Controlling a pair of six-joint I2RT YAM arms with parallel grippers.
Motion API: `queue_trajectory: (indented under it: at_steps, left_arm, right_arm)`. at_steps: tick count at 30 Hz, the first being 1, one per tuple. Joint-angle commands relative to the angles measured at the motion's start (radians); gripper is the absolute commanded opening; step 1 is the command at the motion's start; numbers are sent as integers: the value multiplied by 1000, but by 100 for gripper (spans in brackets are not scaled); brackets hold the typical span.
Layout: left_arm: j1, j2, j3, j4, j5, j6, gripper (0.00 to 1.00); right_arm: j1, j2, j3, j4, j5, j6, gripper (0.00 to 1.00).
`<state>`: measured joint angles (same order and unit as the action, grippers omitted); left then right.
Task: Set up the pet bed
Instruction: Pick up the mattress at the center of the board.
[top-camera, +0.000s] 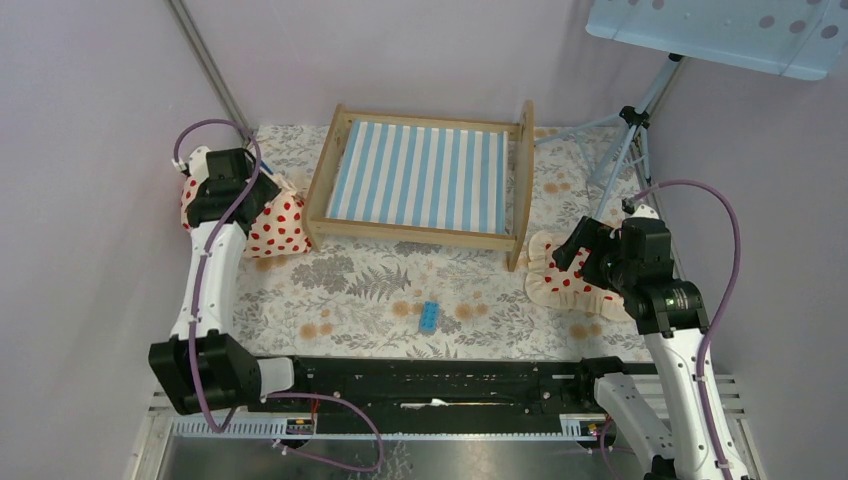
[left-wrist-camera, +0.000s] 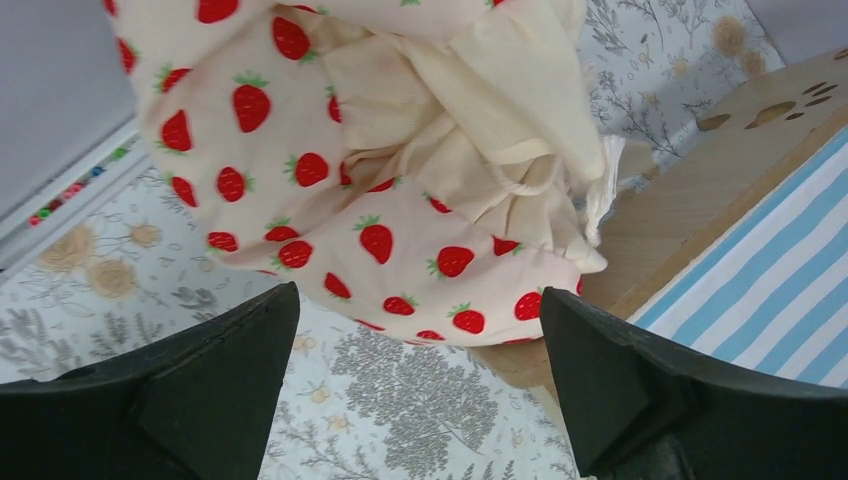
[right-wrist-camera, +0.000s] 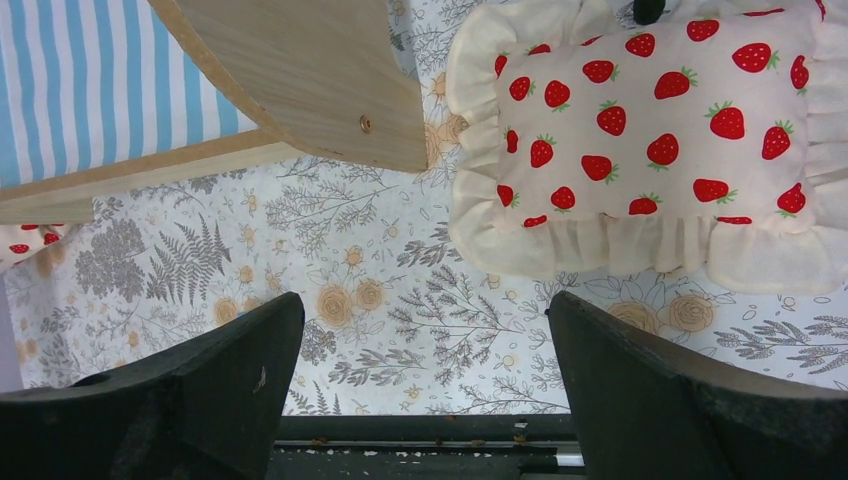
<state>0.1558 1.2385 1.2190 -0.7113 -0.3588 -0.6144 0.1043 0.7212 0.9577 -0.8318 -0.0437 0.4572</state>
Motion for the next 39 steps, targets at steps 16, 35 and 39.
queue_trajectory:
  at_steps: [16,35,39]
  left_arm:
    - [1,90,-137,107,-44,-227,99]
    - [3,46,-170,199,-40,-193,15]
    - [4,0,-128,177,-39,-157,0]
  right_arm:
    - [-2,-2,-8,11,-61,-35,100]
    - [-3,-8,-7,19,-74,-45,100]
    - [-3,-13,0,16,-68,-51,100]
